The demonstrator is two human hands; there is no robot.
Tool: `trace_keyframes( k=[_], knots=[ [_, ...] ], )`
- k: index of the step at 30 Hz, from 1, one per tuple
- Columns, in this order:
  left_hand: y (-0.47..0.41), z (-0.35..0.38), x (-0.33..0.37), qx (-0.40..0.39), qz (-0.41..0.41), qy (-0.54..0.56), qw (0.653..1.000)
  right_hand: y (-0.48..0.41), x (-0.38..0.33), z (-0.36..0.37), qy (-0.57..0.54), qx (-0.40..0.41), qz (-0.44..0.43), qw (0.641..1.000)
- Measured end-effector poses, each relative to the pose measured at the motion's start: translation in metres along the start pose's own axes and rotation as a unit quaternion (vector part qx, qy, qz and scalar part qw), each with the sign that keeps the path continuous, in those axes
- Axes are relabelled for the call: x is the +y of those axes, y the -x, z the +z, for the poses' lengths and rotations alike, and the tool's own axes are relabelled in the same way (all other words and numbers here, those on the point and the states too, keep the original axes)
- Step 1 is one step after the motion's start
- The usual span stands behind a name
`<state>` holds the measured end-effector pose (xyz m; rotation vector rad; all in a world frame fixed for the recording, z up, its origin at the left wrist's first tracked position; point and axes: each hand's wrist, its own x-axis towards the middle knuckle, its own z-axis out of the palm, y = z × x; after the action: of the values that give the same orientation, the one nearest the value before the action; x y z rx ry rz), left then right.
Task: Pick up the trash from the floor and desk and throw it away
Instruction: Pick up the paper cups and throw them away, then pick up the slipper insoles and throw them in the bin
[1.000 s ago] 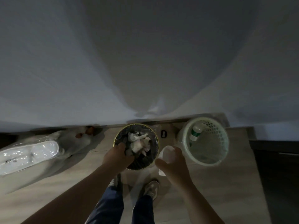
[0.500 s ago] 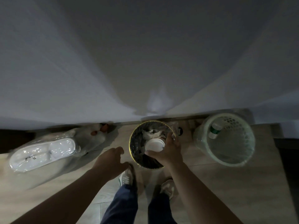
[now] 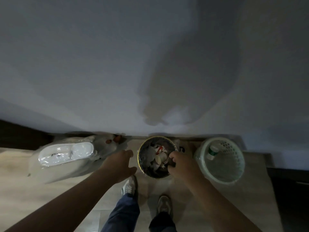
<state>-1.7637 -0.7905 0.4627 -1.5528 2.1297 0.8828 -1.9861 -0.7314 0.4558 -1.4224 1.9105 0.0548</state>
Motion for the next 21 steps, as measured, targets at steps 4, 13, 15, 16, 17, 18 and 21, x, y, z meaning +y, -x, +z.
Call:
trace_keyframes(
  k=[4, 13, 15, 16, 17, 18, 21],
  knots=[
    [0.064, -0.028, 0.024, 0.041, -0.005, 0.002, 0.999, 0.052, -0.023, -0.055, 0.037, 0.030, -0.068, 0.997],
    [0.219, -0.067, 0.060, 0.139, -0.047, 0.081, 0.986, 0.161, -0.078, -0.147, 0.116, 0.044, -0.217, 0.968],
    [0.248, -0.070, 0.056, 0.159, -0.058, 0.090, 0.981, 0.181, -0.099, -0.149, 0.136, 0.032, -0.250, 0.958],
    [0.264, -0.074, 0.052, 0.174, -0.065, 0.094, 0.978, 0.191, -0.114, -0.148, 0.146, 0.028, -0.272, 0.951],
    [0.279, -0.077, 0.046, 0.189, -0.074, 0.099, 0.974, 0.200, -0.129, -0.145, 0.157, 0.023, -0.294, 0.942],
    [0.296, -0.080, 0.037, 0.202, -0.085, 0.106, 0.970, 0.210, -0.147, -0.140, 0.170, 0.018, -0.316, 0.933],
    [0.348, -0.087, 0.001, 0.228, -0.121, 0.125, 0.958, 0.240, -0.208, -0.123, 0.201, 0.022, -0.387, 0.900]
  ],
)
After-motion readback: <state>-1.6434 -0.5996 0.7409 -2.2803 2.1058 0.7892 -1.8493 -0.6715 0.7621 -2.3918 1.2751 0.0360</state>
